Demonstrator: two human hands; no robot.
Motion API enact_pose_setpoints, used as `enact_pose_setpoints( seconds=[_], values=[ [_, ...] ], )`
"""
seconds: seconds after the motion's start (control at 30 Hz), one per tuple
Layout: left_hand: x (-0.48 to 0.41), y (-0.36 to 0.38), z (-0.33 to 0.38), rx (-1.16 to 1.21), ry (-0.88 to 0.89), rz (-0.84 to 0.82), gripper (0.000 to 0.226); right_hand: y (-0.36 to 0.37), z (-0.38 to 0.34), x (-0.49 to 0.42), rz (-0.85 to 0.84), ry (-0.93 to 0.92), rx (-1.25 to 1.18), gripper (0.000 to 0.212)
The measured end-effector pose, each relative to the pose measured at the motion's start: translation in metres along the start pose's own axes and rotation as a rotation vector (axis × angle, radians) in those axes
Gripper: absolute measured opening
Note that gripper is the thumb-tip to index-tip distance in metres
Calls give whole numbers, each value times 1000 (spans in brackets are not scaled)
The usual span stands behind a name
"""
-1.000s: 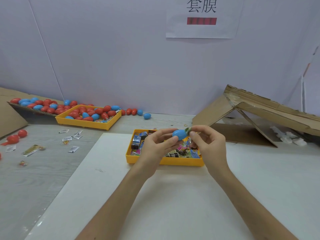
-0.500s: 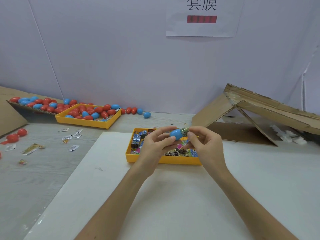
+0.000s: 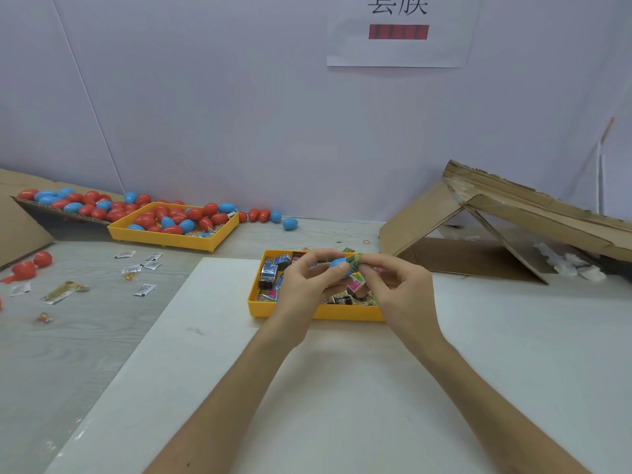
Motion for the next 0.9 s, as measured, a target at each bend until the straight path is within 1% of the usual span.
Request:
enact_pose_setpoints(
  seconds=[0.17, 0.37, 0.57, 0.77, 0.9],
  values=[
    [-1, 0, -1, 44, -36, 0, 15, 1, -2, 1, 6, -33, 18, 14],
    [0, 1, -1, 64, -54, 1, 14, -6, -10, 1, 67, -114, -11, 16],
    [-1, -4, 0, 117, -98, 45, 16, -8, -8, -1, 81, -34, -111, 12],
    [-1, -3, 1, 113, -86, 34, 17, -11, -11, -4, 116, -114, -48, 13],
    [0, -1, 2, 69, -41, 26, 16, -9, -7, -5, 83, -77, -62, 14]
  ],
)
Point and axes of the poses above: each hand's wrist, its own x-axis away from the middle knuckle, its own y-axis out of the palm, z = x × y, the point moved 6 cm from there along -x, towards the middle knuckle, and after that the axes turned 15 degrees about z, right-handed, at the moved point
